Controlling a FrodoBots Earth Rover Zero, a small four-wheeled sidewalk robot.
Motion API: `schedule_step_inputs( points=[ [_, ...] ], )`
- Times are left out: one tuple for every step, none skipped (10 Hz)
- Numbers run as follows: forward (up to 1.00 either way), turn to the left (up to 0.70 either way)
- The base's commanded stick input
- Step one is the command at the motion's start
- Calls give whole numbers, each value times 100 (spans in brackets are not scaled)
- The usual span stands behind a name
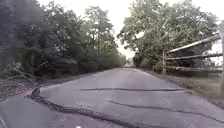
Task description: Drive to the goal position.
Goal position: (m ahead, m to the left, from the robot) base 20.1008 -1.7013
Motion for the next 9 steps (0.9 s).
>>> schedule_step_inputs(
  points=[
    [100, 0],
    [100, 0],
    [100, 0],
    [100, -20],
    [100, -40],
    [100, -26],
    [100, 0],
    [100, 0],
    [100, 0]
  ],
)
